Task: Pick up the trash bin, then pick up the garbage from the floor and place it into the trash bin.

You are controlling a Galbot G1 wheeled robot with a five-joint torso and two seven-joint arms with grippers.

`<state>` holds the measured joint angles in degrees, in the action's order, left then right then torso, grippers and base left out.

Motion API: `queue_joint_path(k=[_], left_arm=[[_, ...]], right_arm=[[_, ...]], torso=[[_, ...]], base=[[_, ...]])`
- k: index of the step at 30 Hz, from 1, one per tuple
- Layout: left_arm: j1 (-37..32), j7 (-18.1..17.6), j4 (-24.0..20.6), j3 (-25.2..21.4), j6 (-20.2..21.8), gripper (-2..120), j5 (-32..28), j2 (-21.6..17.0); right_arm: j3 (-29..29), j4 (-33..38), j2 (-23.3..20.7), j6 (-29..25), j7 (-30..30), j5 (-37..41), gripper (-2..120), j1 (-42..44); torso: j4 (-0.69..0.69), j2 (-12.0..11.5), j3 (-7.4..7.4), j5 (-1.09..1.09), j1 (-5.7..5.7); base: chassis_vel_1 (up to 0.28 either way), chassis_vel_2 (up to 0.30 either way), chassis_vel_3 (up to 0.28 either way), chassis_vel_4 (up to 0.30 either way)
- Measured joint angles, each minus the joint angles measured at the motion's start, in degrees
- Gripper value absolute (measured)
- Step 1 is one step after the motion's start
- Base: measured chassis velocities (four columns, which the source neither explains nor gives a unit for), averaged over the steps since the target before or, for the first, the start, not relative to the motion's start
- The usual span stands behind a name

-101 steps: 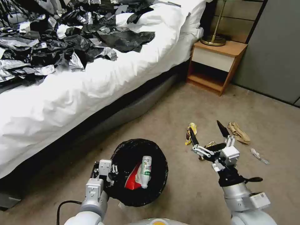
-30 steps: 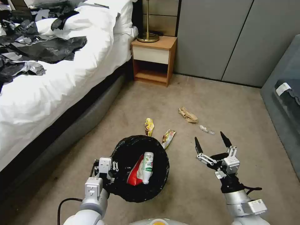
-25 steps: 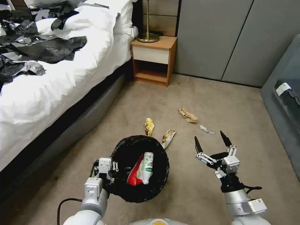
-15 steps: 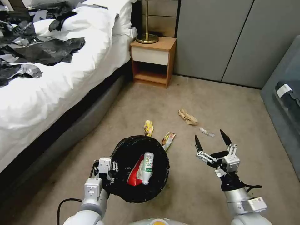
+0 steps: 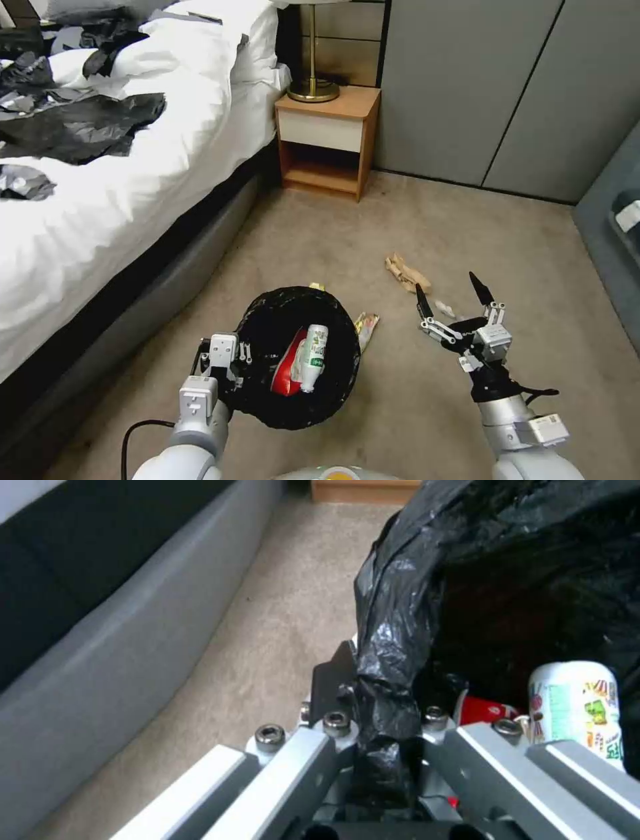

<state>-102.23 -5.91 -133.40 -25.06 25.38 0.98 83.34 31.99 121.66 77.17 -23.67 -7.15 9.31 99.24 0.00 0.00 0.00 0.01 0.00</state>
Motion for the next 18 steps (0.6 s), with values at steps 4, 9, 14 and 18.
queue_joint_path(k=[4,9,14,18], left_arm=[[0.1,0.0,0.1,0.0,0.0,0,-0.1,0.0],[0.3,0.0,0.3,0.0,0.0,0,-0.1,0.1],[0.2,0.0,0.3,0.0,0.0,0,-0.1,0.1],[0.1,0.0,0.3,0.0,0.0,0,-0.1,0.1]], right_arm=[[0.1,-0.3,0.0,-0.2,-0.5,-0.1,97,-0.2],[0.2,-0.4,0.0,-0.5,-1.0,-0.2,97,-0.4],[0.2,-0.4,0.0,-0.7,-1.1,-0.2,97,-0.4],[0.3,-0.4,0.1,-1.2,-1.6,-0.4,98,-0.5]], torso=[[0.01,0.0,0.0,0.0,0.0],[0.01,0.0,0.01,0.0,0.0],[0.0,0.0,0.0,0.0,0.01],[0.0,0.0,0.0,0.0,0.0]], base=[[-0.177,0.196,0.195,-0.204],[-0.178,0.186,0.181,-0.191],[-0.138,0.144,0.158,-0.142],[-0.093,0.093,0.096,-0.118]])
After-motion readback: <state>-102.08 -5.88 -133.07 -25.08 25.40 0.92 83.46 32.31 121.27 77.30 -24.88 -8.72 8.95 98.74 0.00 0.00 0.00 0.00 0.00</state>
